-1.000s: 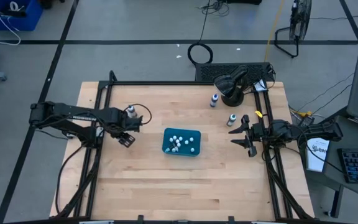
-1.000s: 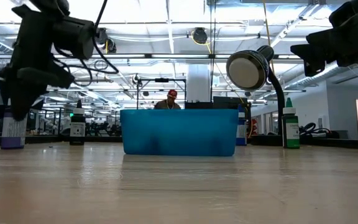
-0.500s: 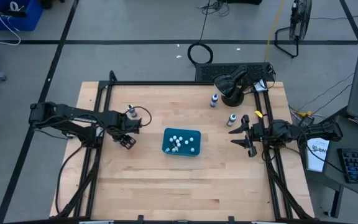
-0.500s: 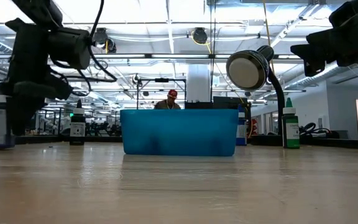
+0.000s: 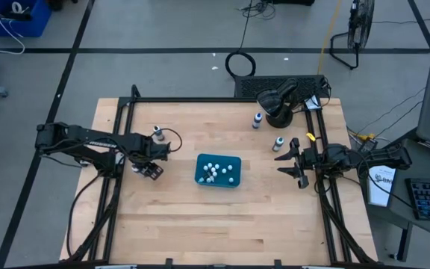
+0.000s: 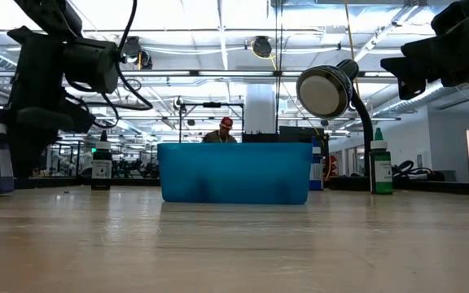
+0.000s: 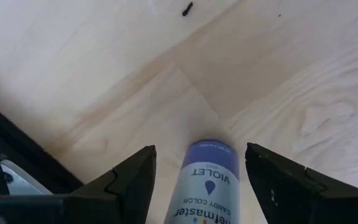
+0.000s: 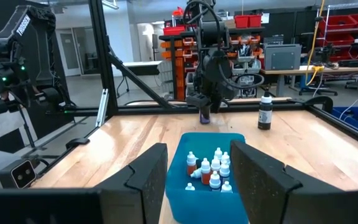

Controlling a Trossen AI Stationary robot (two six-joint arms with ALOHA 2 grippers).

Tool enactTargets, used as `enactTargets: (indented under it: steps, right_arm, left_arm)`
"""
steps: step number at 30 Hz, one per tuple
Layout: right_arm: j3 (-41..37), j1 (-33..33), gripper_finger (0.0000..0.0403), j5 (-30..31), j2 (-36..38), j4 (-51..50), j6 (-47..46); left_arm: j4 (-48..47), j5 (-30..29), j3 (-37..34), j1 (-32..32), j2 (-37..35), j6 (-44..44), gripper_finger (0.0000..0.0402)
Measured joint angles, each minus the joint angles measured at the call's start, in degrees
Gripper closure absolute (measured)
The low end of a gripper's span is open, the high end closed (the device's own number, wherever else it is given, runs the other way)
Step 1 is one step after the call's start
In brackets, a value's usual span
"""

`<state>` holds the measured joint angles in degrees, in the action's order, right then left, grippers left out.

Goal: Pick & Place food coloring
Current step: Put the small purple food coloring bottle into the blue bin

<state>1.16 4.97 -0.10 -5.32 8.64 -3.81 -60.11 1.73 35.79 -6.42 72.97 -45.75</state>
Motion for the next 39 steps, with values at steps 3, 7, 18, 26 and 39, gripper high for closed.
enactTargets:
  steps: [3,7,18,26,39]
  right_arm:
    - [0.0,0.0,0.0238,0.0,0.0,0.0,0.0]
    - [0.0,0.0,0.0236,0.0,0.0,0.0,0.0]
    - [0.0,0.0,0.0238,0.0,0.0,0.0,0.0]
    - [0.0,0.0,0.0238,0.0,0.0,0.0,0.0]
    - [0.0,0.0,0.0237,0.0,0.0,-0.1,0.0]
  left_arm:
    - [0.0,-0.1,0.3,0.0,0.0,0.2,0.0156]
    - [0.0,-0.2,1.8,0.0,0.0,1.0,0.0156]
    - [-3.2,-0.4,11.2,0.1,0.0,5.6,0.0156]
    - [-11.7,-2.0,14.4,3.7,-2.3,3.4,0.0156]
    - [-18.1,-6.5,14.4,10.5,-13.7,-11.1,0.0156]
